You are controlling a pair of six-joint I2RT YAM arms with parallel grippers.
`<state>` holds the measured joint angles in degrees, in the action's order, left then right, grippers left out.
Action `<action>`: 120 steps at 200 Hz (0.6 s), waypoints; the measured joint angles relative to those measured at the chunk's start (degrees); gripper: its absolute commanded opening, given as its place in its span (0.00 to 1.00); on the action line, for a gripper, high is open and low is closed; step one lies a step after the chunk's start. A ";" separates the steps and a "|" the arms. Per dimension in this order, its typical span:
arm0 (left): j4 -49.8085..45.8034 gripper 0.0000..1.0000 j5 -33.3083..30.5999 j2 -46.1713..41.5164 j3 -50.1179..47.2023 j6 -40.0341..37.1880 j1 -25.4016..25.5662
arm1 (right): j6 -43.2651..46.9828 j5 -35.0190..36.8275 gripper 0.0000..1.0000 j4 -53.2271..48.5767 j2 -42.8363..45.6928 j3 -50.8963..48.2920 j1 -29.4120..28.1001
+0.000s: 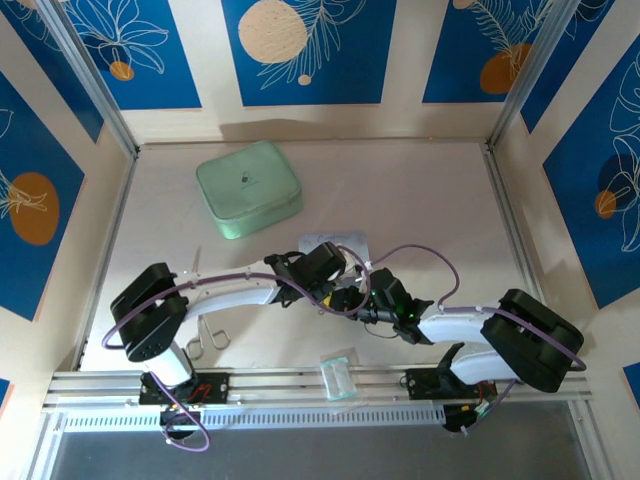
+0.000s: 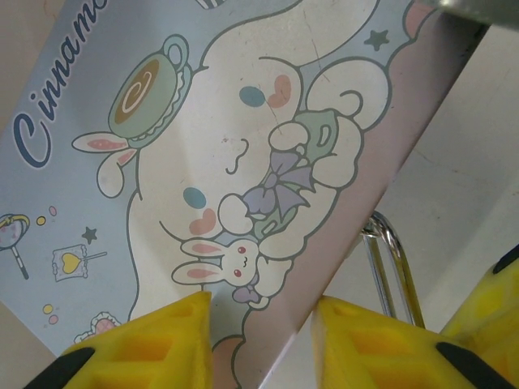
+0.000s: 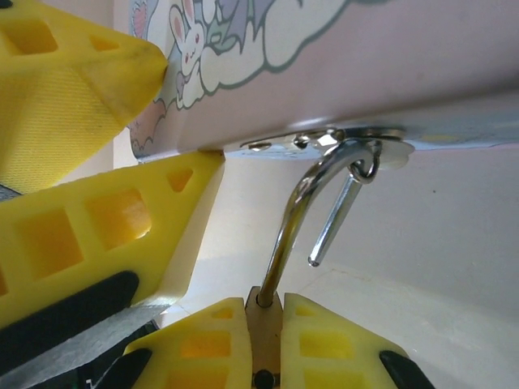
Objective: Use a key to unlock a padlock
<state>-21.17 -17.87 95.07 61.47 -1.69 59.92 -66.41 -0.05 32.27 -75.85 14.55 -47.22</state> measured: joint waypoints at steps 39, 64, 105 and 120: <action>-0.44 0.33 0.04 0.04 0.20 1.44 0.00 | 1.53 -0.17 0.08 -6.05 0.66 2.27 0.24; -0.46 0.33 0.28 -0.11 0.20 2.29 0.00 | 2.51 -0.24 0.08 -11.21 1.44 4.02 0.28; -0.17 0.33 1.22 -0.63 -0.02 4.96 0.00 | 4.96 -0.07 0.13 -20.22 3.43 6.38 1.01; -0.07 0.34 1.88 -0.85 -0.02 6.38 -0.02 | 6.38 0.13 0.16 -23.39 3.69 7.34 1.33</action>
<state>-21.23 -15.99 94.21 61.45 4.69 59.90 -60.03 0.08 8.88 -72.16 21.89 -45.89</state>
